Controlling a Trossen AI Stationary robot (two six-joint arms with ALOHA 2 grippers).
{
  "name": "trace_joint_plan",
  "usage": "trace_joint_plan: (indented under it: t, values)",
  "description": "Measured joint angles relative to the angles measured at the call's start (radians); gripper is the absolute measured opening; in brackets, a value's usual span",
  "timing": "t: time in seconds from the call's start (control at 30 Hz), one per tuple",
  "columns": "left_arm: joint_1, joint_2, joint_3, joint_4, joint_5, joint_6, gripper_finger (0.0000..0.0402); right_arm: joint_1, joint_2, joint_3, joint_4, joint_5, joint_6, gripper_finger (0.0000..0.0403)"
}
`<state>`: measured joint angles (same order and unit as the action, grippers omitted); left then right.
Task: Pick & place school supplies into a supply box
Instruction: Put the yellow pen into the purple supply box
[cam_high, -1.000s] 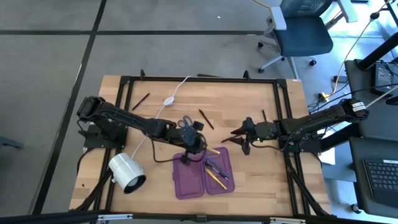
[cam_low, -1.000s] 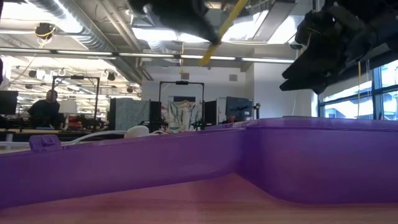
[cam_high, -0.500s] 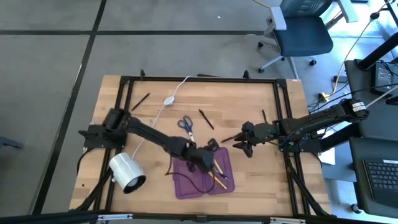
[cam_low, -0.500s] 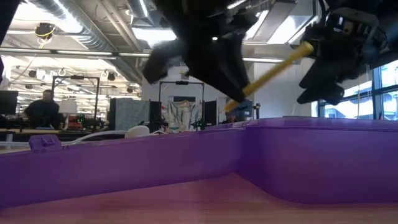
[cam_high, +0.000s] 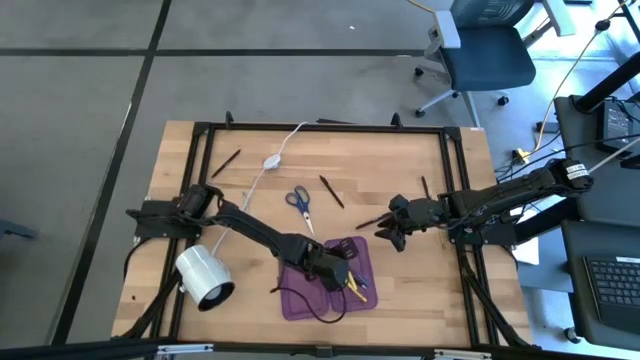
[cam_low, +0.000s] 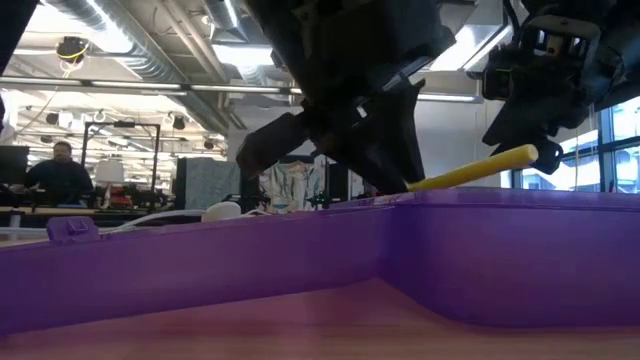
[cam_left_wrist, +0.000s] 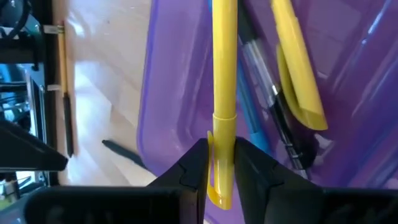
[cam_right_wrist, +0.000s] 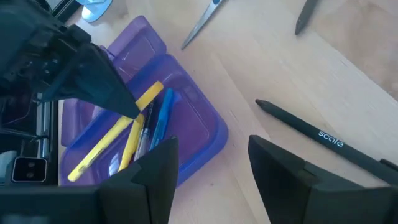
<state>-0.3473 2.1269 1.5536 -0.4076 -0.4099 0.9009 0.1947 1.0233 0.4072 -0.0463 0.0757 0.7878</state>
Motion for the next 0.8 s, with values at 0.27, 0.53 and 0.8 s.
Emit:
trace_joint_plan:
  t: [0.27,0.53,0.8]
  values:
    - [0.0,0.0,0.0,-0.04,0.103,-0.075,0.0054,0.0,0.0,0.0,0.0,0.0,0.001,0.0197]
    - [0.0,0.0,0.0,-0.042,0.116,-0.094,0.0054,0.0,0.0,0.0,0.0,-0.001,-0.002,0.0197]
    - [-0.005,-0.001,0.0,-0.039,0.035,-0.14,0.0064,0.0,0.0,0.0,0.0,-0.002,-0.003,0.0197]
